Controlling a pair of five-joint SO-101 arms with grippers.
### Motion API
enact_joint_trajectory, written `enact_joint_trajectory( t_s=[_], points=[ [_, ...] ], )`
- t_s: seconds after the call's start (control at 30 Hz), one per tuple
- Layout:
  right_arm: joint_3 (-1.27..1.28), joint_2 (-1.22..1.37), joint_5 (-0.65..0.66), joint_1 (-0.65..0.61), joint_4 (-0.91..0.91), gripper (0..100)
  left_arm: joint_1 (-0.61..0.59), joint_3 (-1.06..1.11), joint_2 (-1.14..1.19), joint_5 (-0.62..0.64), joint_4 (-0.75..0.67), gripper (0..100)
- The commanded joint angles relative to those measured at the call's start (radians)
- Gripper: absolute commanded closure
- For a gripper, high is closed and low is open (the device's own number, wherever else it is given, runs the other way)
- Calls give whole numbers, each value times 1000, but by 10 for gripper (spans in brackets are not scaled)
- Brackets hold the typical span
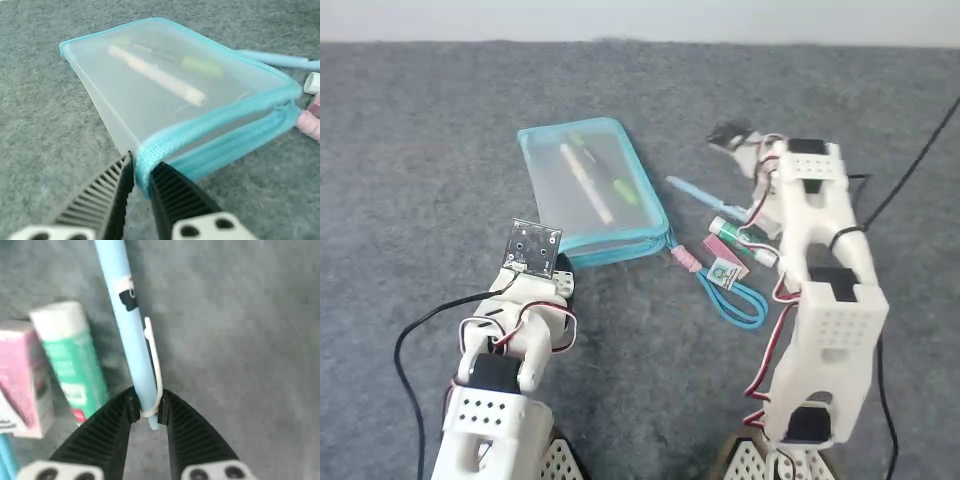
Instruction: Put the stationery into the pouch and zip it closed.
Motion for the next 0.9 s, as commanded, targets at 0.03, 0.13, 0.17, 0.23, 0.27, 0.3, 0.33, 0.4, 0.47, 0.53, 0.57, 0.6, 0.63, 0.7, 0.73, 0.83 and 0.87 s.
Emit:
enact_joint_trajectory(
  t_s=[0.03,0.13,0.17,0.23,0.27,0.3,0.33,0.4,0.47,0.53,0.57,0.6,0.63,0.7,0.73,0.83,0.87],
  points=[
    [-110,-108,-46,65,151,992,-2,-5,8,-6,-26,988],
    [-117,-180,-57,73,286,992,-3,-5,8,-6,-26,988],
    [-117,-208,-75,73,328,992,-3,-5,8,-6,-26,988],
    [-117,-269,-114,73,401,992,-3,-4,8,-6,-26,988],
    [-117,-303,-127,71,430,992,-3,-4,8,-6,-26,988],
    [-115,-340,-137,68,456,992,-3,-4,8,-6,-26,988],
    [-115,-378,-143,65,481,992,-3,-4,8,-6,-26,988],
    [-110,-456,-157,62,516,992,-3,-4,8,-6,-26,988],
    [-104,-535,-178,62,538,992,-3,-4,8,-6,-26,988],
    [-58,-622,-183,67,538,992,-3,-4,8,-6,-26,988],
    [-21,-671,-183,67,538,992,-3,-4,8,-6,-26,988],
    [25,-722,-183,64,538,992,-3,-4,8,-6,-25,988],
    [75,-773,-183,59,538,992,-3,-4,8,-6,-25,988],
    [181,-889,-178,41,533,992,-3,-4,8,-6,-25,988],
    [238,-949,-173,22,533,992,-3,-4,8,-6,-25,988],
    [402,-1138,-181,-73,532,992,-3,-4,8,-6,-25,988],
    [451,-1198,-189,-111,532,992,-3,-4,8,-6,-26,988]
  ],
)
